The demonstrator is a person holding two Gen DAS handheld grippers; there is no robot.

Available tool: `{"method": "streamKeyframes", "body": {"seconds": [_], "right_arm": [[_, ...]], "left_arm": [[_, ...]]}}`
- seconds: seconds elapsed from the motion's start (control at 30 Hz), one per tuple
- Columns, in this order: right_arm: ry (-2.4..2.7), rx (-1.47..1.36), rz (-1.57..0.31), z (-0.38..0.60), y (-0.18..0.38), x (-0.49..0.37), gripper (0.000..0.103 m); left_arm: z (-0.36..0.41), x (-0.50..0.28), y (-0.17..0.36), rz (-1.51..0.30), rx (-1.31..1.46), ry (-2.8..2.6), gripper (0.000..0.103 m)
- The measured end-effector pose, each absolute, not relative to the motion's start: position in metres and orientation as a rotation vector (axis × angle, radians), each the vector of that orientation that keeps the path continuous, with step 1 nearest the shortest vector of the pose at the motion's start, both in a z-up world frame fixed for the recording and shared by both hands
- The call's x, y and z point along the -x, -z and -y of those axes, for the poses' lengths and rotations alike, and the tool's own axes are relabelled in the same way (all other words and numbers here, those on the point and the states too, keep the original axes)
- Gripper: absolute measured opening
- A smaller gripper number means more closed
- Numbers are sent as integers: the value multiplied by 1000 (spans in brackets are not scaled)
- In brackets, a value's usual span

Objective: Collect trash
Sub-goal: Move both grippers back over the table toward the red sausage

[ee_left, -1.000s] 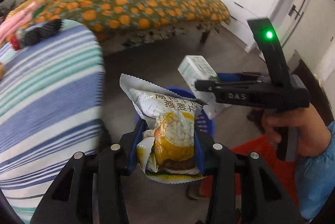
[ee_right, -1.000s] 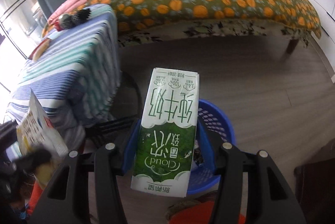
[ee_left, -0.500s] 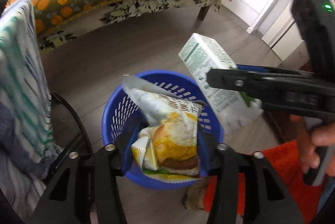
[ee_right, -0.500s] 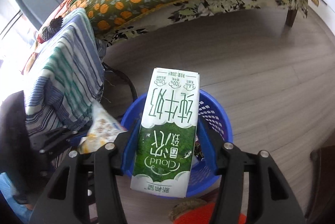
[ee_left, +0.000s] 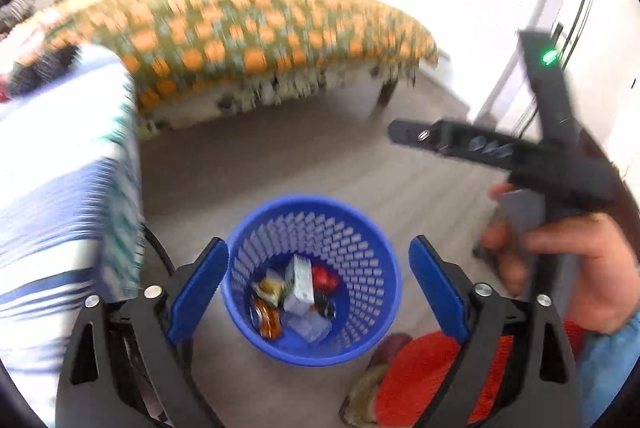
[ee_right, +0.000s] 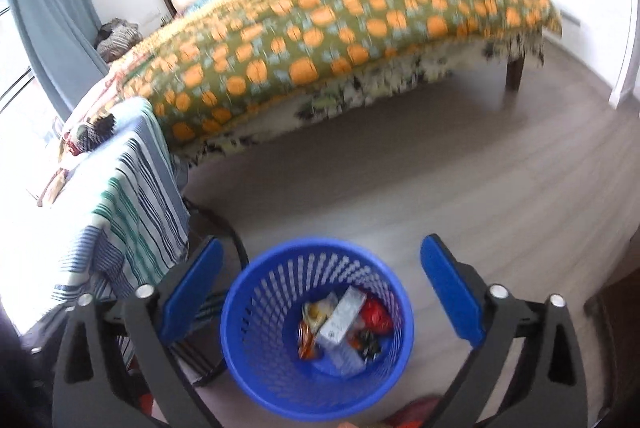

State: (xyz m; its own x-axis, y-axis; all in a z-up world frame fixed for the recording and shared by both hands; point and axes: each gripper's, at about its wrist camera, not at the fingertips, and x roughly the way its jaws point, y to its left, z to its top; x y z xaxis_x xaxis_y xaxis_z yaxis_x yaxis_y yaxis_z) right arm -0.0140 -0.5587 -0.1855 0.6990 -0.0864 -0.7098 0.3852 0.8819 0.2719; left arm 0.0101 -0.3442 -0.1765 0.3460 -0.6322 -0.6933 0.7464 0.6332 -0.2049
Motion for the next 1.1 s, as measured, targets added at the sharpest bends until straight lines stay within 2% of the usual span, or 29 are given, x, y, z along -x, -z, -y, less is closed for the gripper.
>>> {"method": "streamKeyframes", "body": {"seconds": [0.1, 0.27, 0.47, 0.77, 0.97, 1.1], "right_arm": [[271, -338, -678, 540, 167, 16, 98], [235, -159, -614, 493, 149, 12, 98], [46, -69, -699, 406, 149, -9, 98], [-200, -19, -841, 260, 145, -73, 98], [-245, 17, -917, 202, 149, -139, 98], [-221, 63, -947, 179, 166, -166, 98]], "left_arm": [[306, -4, 150, -792, -86, 893, 98], [237, -17, 126, -769, -52, 798, 98], [140, -58, 122, -833, -117, 660, 98], [6, -152, 144, -917, -156, 350, 98], [-30, -192, 144, -930, -134, 348, 98], [-34, -233, 126, -876, -139, 381, 98]]}}
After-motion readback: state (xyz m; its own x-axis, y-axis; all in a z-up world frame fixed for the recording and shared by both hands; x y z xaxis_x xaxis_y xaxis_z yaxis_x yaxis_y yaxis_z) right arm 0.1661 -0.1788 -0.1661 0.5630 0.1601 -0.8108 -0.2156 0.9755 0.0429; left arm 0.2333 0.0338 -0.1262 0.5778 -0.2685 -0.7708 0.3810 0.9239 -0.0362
